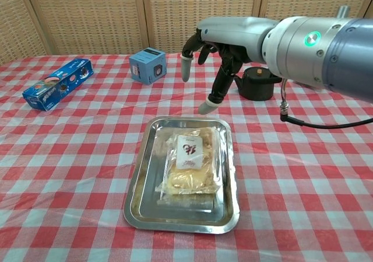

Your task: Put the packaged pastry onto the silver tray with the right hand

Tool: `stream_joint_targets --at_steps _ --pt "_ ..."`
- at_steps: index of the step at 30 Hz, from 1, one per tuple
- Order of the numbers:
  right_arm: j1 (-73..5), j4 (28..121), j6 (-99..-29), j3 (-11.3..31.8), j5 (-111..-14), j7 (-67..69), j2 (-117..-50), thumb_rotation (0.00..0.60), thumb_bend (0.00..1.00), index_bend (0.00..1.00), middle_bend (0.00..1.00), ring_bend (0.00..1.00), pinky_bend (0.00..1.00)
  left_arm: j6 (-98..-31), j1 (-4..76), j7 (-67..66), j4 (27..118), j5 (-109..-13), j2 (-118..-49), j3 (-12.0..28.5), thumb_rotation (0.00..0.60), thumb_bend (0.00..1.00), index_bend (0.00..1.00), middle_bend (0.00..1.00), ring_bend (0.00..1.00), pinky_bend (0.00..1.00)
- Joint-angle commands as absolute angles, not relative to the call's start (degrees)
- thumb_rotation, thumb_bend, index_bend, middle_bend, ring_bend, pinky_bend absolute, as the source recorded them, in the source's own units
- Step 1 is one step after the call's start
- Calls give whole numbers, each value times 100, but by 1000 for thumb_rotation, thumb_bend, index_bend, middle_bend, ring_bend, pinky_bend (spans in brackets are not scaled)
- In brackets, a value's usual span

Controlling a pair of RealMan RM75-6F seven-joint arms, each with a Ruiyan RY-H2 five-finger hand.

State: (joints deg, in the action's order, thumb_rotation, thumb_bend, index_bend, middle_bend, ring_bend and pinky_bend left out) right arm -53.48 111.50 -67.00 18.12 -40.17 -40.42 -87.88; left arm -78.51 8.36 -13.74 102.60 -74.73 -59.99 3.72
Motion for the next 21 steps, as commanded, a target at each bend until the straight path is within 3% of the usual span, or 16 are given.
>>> stream_joint_targets --at_steps 1,8,14,18,21 --pt "-5358 11156 -6736 1791 -3989 -4055 -8754 600 133 424 172 212 133 -7850 837 -1378 10264 -7474 -6002 367 600 38 0 0 0 0" --pt "-5302 11216 -6829 1753 -4081 -3943 -8647 600 132 417 147 180 131 -7847 848 -1412 10264 -7474 -6013 364 600 38 0 0 0 0" --pt "-5118 11353 -7022 1624 -4253 -3927 -8274 600 128 357 67 74 63 -7881 838 -1382 10253 -7475 -6017 371 600 39 0 0 0 0" --pt "-4753 11443 -7278 1388 -4592 -3744 -7859 600 126 275 1 0 6 -7901 830 -1329 10239 -7513 -6014 367 600 39 0 0 0 0" --pt "-4289 11430 -7512 1038 -5094 -3391 -7451 600 110 144 0 0 0 -7912 831 -1325 10235 -7565 -6020 352 600 39 0 0 0 0"
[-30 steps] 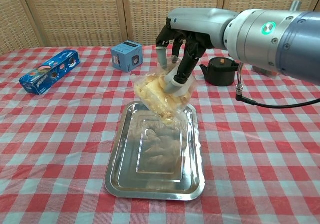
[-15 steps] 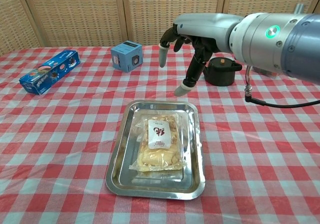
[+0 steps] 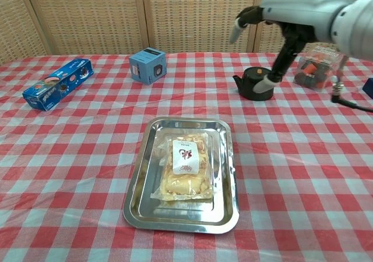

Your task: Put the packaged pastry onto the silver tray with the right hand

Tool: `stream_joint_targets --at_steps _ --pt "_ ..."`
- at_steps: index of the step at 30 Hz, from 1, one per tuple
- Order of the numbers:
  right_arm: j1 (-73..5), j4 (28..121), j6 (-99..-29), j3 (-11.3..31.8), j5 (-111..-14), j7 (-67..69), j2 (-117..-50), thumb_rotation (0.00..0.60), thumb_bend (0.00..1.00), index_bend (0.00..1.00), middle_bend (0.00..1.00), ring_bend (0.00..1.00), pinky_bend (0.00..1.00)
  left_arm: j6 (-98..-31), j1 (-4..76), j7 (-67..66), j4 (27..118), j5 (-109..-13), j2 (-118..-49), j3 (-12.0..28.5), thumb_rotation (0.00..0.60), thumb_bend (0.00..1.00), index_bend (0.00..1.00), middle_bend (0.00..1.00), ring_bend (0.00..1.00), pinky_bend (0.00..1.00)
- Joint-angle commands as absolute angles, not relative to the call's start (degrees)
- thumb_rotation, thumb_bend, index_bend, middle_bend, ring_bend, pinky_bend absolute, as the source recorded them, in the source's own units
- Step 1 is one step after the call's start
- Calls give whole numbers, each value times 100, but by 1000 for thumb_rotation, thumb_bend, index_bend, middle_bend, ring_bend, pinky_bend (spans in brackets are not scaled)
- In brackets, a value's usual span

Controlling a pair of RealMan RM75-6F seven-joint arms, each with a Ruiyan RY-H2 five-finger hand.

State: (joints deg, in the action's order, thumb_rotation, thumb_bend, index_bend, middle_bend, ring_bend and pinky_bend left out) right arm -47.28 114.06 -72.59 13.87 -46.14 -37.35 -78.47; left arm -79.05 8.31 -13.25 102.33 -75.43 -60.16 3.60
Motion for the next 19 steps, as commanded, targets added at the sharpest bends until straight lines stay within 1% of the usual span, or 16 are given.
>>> stream_joint_targets --at_steps 1,4,9,13,19 --pt "-4155 11399 -7563 935 -5269 -3241 -7359 600 102 88 0 0 0 -7918 831 -1327 10238 -7581 -6024 348 600 39 0 0 0 0" --pt "-3693 11227 -7754 585 -5895 -2649 -7084 600 90 9 0 0 0 -7944 829 -1339 10247 -7654 -6038 328 600 39 0 0 0 0" --pt "-2970 10659 -8242 29 -6883 -1912 -6790 600 87 0 0 0 0 -7990 824 -1381 10230 -7757 -6091 298 600 39 0 0 0 0" --pt "-2493 10163 -8620 -235 -7272 -1469 -6775 600 86 0 0 0 0 -7946 837 -1329 10212 -7855 -6105 247 600 38 0 0 0 0" --pt "-1871 9418 -8970 -485 -7436 -958 -6897 600 85 0 0 0 0 -7961 846 -1353 10140 -7913 -6165 237 600 38 0 0 0 0"
